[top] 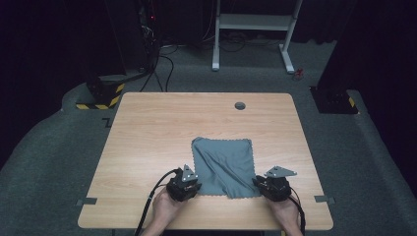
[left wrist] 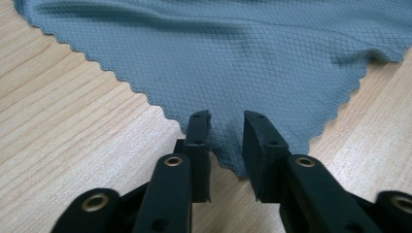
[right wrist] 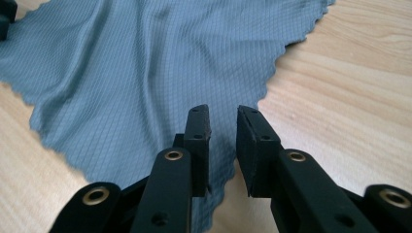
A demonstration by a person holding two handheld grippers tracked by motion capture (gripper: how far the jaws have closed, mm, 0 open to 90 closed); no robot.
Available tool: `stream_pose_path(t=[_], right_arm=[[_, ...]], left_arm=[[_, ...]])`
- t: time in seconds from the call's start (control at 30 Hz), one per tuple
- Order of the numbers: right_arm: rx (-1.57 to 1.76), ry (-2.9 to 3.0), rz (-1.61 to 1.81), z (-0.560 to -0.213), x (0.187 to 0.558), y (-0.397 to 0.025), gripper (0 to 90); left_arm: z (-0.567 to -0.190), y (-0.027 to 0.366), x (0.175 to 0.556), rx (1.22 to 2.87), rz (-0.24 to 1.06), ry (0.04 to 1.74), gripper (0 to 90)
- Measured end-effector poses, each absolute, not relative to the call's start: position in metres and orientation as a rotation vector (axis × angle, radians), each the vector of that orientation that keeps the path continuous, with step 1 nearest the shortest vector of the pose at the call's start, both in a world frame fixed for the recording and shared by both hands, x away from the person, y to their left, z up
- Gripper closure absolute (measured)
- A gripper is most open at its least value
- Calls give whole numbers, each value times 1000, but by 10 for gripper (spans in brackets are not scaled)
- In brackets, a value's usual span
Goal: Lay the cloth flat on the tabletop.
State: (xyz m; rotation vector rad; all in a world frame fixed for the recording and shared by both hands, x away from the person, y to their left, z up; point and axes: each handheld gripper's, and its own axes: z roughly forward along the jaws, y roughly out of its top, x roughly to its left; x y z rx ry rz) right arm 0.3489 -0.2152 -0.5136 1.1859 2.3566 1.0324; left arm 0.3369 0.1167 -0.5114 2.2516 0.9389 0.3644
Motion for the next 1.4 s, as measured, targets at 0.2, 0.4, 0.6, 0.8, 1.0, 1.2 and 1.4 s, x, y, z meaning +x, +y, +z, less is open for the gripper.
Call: stream_pose_path(t=[0.2,0.4,0.6,0.8,1.0,1.2,1.4], right_arm=[[1125,2389,1003,-517,344,-212,831],[1139,2387,1005,-517,343,-214,893],[1125,2389,986,-517,341,-213,897],[1096,2389,1011,-514,335,-210,889],[1067,2392,1048,-510,325,-207,817],[1044,2424,1024,-513,312,-208,802],[1045,2431,1004,-517,310,-212,894]], left_arm=[[-510,119,338,2264,345,949,846],[-510,122,339,2258,311,945,891],[-506,133,334,2252,318,957,895],[-501,143,329,2269,337,963,894],[-504,144,323,2273,335,961,889],[-506,146,323,2262,343,970,885],[-508,153,321,2253,363,994,899]])
